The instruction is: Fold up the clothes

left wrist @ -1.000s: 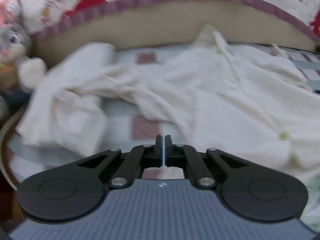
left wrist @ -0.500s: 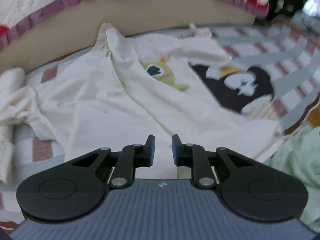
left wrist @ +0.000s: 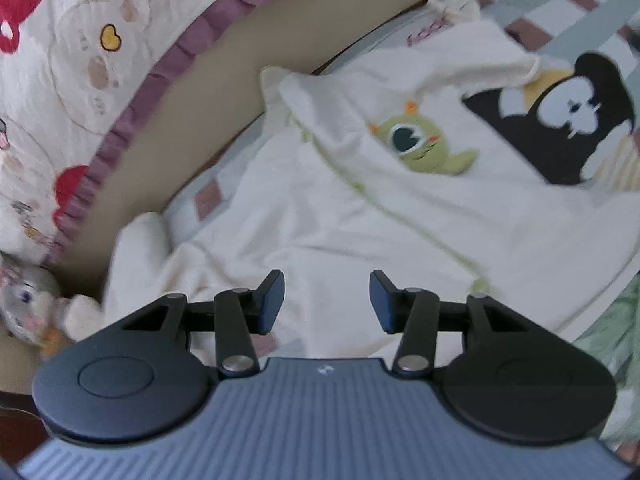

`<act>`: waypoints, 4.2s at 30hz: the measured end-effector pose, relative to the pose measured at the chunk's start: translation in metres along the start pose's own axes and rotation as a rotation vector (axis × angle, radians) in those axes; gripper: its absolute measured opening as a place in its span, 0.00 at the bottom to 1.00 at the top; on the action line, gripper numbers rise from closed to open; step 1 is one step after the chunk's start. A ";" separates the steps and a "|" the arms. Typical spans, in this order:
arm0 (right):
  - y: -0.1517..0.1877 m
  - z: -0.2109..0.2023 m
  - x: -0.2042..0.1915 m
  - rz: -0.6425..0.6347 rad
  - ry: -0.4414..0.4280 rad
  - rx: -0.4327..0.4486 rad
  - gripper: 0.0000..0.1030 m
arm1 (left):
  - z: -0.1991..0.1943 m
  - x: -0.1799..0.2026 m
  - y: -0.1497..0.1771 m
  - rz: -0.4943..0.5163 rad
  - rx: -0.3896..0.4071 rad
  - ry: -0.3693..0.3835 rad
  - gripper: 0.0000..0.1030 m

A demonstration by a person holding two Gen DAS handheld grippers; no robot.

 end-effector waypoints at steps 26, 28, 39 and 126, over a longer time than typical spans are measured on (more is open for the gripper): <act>0.018 0.144 0.202 0.632 0.084 -0.150 0.53 | 0.196 0.144 -0.118 0.049 0.159 0.099 0.62; 0.009 0.149 0.201 0.566 0.083 -0.101 0.50 | 0.208 0.145 -0.121 0.019 0.168 0.107 0.65; -0.019 0.178 0.194 0.226 0.175 -0.001 0.32 | 0.202 0.109 -0.114 -0.123 0.328 0.146 0.04; -0.082 0.092 0.341 0.118 0.812 0.272 0.23 | 0.154 0.123 -0.114 -0.055 0.257 0.386 0.53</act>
Point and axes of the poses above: each gripper's, at about its wrist camera, not at the fingertips, and z roughly the way its jaws point, x to its right, y to its underside, the point moved 2 cm from there along z, roughly the way its jaws point, and after that the axes turned 6 degrees about x, right-handed, at the moved point
